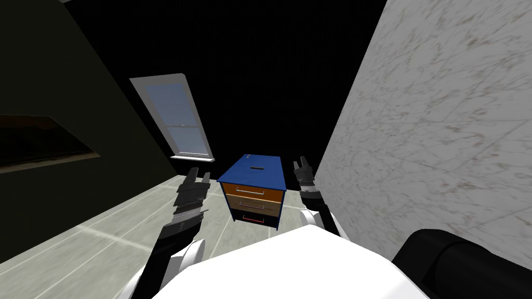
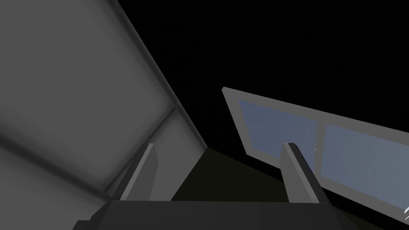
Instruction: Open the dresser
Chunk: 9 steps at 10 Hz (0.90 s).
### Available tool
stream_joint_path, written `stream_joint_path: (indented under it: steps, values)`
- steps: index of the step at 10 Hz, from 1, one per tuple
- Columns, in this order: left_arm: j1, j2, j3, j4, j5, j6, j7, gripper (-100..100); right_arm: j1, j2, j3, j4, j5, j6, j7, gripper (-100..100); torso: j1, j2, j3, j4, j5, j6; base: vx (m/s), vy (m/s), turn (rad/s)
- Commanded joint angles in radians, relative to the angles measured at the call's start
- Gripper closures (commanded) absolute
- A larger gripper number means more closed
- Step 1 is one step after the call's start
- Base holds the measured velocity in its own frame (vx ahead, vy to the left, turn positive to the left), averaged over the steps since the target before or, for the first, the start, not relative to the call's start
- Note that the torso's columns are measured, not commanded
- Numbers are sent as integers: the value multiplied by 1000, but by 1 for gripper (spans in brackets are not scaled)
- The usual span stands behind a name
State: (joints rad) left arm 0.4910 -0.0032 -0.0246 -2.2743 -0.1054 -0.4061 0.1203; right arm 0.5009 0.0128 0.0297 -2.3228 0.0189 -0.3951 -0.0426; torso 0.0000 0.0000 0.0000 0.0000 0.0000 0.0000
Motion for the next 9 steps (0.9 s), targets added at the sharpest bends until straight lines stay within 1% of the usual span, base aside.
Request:
stream_joint_path:
  steps: [1,3,9]
  values:
    - [0,0,0,0,0,0,0,0,0,0,0,0,0,0,0,0,0,40,-82,41,0,0,0,0,0]
    - [0,0,0,0,0,0,0,0,0,0,0,0,0,0,0,0,0,175,-351,176,0,0,0,0,0]
    - [0,0,0,0,0,0,0,0,0,0,0,0,0,0,0,0,0,618,-1234,617,0,0,0,0,0]
